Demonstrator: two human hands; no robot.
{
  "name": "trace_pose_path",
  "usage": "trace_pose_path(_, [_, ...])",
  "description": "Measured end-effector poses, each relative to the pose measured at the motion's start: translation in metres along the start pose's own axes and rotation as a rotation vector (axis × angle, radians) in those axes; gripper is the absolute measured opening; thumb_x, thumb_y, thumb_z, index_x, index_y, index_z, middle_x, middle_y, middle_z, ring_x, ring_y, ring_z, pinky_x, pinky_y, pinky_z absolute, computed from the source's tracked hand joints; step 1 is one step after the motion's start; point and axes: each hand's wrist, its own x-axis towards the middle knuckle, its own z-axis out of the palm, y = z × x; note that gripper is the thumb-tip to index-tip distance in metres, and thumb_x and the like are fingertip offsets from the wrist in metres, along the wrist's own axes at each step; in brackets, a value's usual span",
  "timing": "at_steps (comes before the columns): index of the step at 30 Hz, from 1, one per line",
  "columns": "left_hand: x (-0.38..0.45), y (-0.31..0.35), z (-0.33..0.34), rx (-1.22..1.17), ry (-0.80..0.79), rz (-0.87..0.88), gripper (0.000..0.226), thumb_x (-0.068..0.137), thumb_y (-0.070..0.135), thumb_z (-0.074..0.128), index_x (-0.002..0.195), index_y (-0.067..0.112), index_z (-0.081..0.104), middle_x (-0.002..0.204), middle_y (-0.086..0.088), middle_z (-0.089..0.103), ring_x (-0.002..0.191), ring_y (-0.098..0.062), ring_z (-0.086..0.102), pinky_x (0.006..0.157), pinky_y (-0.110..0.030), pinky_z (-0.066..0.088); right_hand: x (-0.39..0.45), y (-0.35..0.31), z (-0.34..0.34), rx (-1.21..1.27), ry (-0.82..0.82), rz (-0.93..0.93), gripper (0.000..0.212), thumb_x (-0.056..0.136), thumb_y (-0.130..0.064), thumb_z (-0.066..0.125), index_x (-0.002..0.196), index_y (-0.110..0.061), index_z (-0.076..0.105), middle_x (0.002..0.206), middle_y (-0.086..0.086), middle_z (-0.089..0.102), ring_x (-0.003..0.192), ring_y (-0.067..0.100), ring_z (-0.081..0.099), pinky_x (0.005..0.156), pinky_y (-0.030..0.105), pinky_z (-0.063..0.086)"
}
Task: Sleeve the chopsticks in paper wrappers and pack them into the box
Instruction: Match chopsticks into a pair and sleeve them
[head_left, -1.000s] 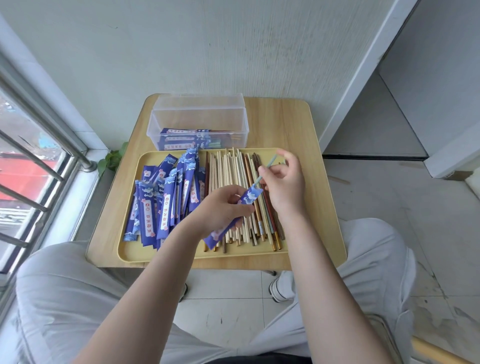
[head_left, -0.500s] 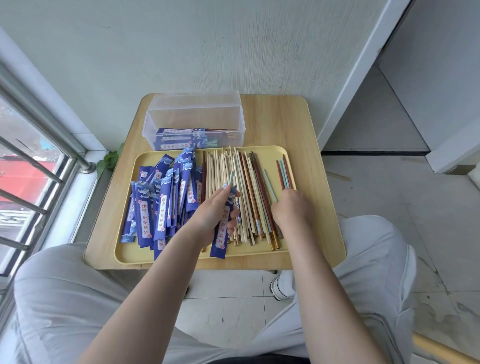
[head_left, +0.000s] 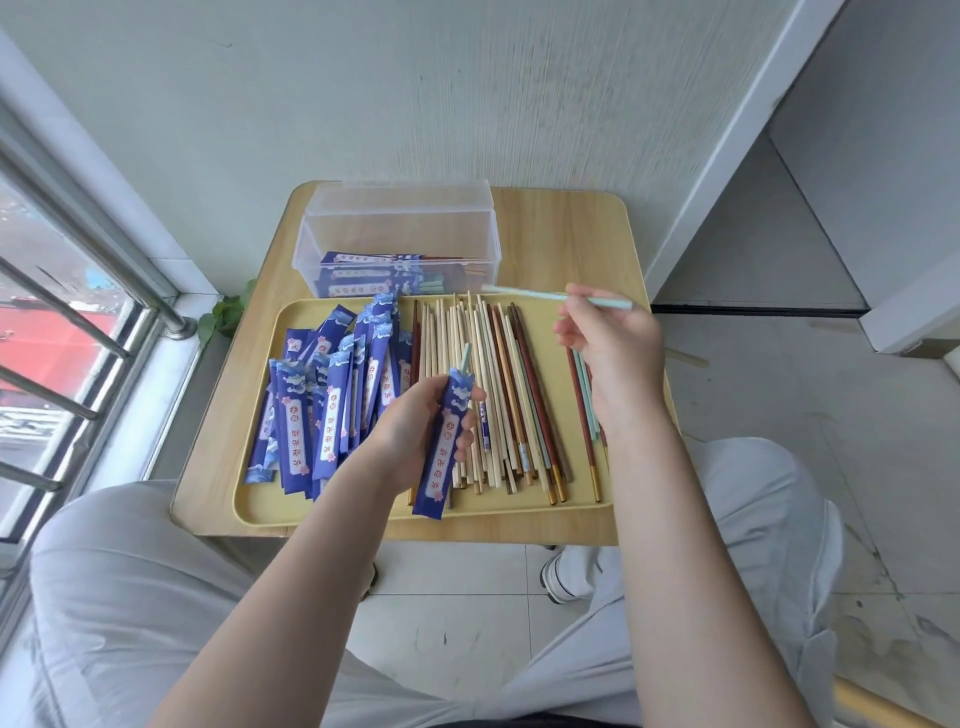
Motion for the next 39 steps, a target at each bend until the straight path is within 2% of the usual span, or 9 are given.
trace_pose_path(3, [0.001,0.0,-0.004,0.057,-0.001,-0.012,0.046,0.107,0.032,0.03,0.106,0.002,0.065,0.069,-0.006,0.05,0.056,-0.019,0.045,0.055,-0.03,0.042,0.0,-0.003,0.002,0.069,-0.011,-0.015,0.013,0.097,-0.012,0.064,0.088,-0.009,0.072,0.072,0.002,0.066,0.063,0.015,0.061,0.061,0.026,0.052])
trace_pose_path(14, [-0.006,0.007,-0.002,0.28,-0.159,-0.07,0.051,0.102,0.03,0.026,0.095,0.001,0.067,0.062,-0.01,0.044,0.047,-0.022,0.033,0.048,-0.029,0.035,0.001,0.015,-0.001,-0.26,0.018,-0.024,0.031,0.105,-0.025,0.048,0.079,-0.016,0.061,0.057,-0.007,0.053,0.052,0.012,0.047,0.055,0.03,0.04])
trace_pose_path(20, [-0.006,0.009,0.006,0.272,-0.221,-0.045,0.054,0.104,0.028,0.025,0.093,0.003,0.072,0.062,-0.01,0.045,0.046,-0.021,0.035,0.045,-0.028,0.038,-0.006,0.017,0.008,-0.352,-0.095,-0.027,0.005,0.099,-0.016,0.059,0.101,-0.015,0.064,0.071,-0.005,0.065,0.059,0.002,0.061,0.065,0.029,0.053])
trace_pose_path(22, [-0.006,0.012,0.009,0.252,-0.229,-0.041,0.054,0.104,0.028,0.025,0.095,0.002,0.072,0.062,-0.009,0.045,0.046,-0.019,0.035,0.045,-0.027,0.038,-0.009,0.02,0.012,-0.357,-0.12,-0.067,0.027,0.095,-0.012,0.065,0.117,-0.021,0.053,0.076,-0.003,0.069,0.064,0.004,0.066,0.068,0.026,0.054])
trace_pose_path(24, [-0.007,0.014,0.011,0.247,-0.216,-0.034,0.052,0.105,0.028,0.025,0.1,0.001,0.069,0.062,-0.007,0.046,0.047,-0.018,0.036,0.045,-0.026,0.037,-0.013,0.023,0.015,-0.401,-0.15,-0.101,0.04,0.093,-0.013,0.069,0.122,-0.027,0.046,0.076,-0.003,0.071,0.067,0.001,0.067,0.069,0.017,0.052])
trace_pose_path(26, [-0.007,0.015,0.013,0.225,-0.181,-0.018,0.051,0.106,0.027,0.025,0.102,0.001,0.068,0.062,-0.006,0.046,0.048,-0.017,0.035,0.046,-0.027,0.035,-0.015,0.027,0.019,-0.459,-0.179,-0.114,0.03,0.093,-0.017,0.069,0.117,-0.023,0.053,0.08,-0.005,0.072,0.073,-0.001,0.067,0.072,0.015,0.051])
trace_pose_path(28, [-0.006,0.015,0.014,0.179,-0.136,-0.005,0.049,0.106,0.027,0.026,0.101,0.0,0.067,0.061,-0.005,0.045,0.047,-0.016,0.034,0.046,-0.026,0.033,-0.017,0.032,0.022,-0.512,-0.213,-0.118,0.008,0.096,-0.02,0.064,0.104,-0.018,0.064,0.087,-0.004,0.073,0.08,0.005,0.069,0.077,0.025,0.057])
trace_pose_path(33, [-0.002,0.019,0.013,0.162,-0.056,0.006,0.045,0.106,0.027,0.028,0.102,0.001,0.065,0.061,-0.004,0.045,0.047,-0.015,0.034,0.045,-0.026,0.031,-0.023,0.038,0.028,-0.49,-0.288,-0.048,0.017,0.102,-0.019,0.055,0.1,-0.01,0.069,0.088,0.004,0.075,0.069,0.015,0.073,0.067,0.038,0.063])
trace_pose_path(39, [-0.003,0.035,0.009,0.465,0.076,0.055,0.028,0.106,0.02,0.032,0.096,0.002,0.051,0.061,-0.011,0.057,0.044,-0.021,0.044,0.045,-0.028,0.038,-0.009,0.029,0.022,-0.505,-0.426,0.103,0.008,0.097,-0.012,0.063,0.102,-0.013,0.068,0.09,0.002,0.075,0.077,0.016,0.074,0.068,0.028,0.06])
